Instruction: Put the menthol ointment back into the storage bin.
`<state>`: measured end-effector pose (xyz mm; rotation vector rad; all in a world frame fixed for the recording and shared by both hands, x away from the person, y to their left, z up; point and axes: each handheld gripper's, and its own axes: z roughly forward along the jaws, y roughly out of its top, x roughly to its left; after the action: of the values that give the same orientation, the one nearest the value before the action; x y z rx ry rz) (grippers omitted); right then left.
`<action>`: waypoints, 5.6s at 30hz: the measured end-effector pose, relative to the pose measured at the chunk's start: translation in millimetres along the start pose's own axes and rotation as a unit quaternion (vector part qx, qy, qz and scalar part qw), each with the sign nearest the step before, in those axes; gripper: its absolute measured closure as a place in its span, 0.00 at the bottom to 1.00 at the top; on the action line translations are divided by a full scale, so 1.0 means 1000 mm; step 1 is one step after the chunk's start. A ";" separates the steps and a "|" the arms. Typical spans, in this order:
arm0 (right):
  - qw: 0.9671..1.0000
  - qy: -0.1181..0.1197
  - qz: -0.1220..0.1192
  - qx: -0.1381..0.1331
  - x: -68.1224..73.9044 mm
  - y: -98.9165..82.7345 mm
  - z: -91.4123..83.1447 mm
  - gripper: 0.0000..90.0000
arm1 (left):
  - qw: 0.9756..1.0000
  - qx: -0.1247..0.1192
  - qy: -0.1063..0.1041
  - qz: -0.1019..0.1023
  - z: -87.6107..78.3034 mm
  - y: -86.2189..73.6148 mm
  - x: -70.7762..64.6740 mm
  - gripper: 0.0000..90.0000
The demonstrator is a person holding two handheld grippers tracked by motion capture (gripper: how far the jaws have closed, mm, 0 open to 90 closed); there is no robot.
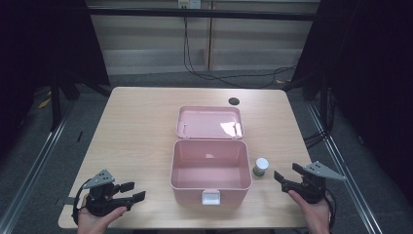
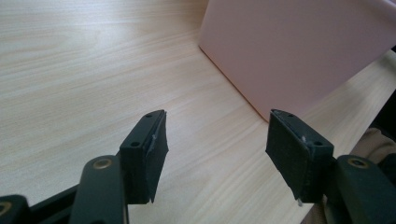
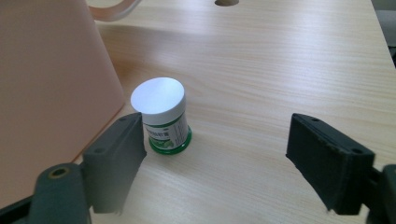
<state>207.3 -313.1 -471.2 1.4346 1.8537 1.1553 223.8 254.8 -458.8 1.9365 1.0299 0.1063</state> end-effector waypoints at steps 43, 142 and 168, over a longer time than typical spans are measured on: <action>0.981 0.113 -0.073 0.142 0.015 0.070 0.000 0.34 | 1.000 0.007 -0.009 0.016 0.001 0.001 -0.002 0.47; 0.838 0.097 -0.200 0.498 0.046 0.116 0.122 0.57 | 0.999 0.019 -0.018 0.023 0.002 0.002 -0.002 0.45; 0.860 0.120 -0.196 0.456 0.039 0.140 0.091 0.57 | 1.000 0.017 -0.012 0.014 0.001 0.004 0.001 0.26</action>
<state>340.0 -237.8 -392.5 1.2360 2.9147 0.2120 226.9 253.6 -456.7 1.9794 0.9948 0.0811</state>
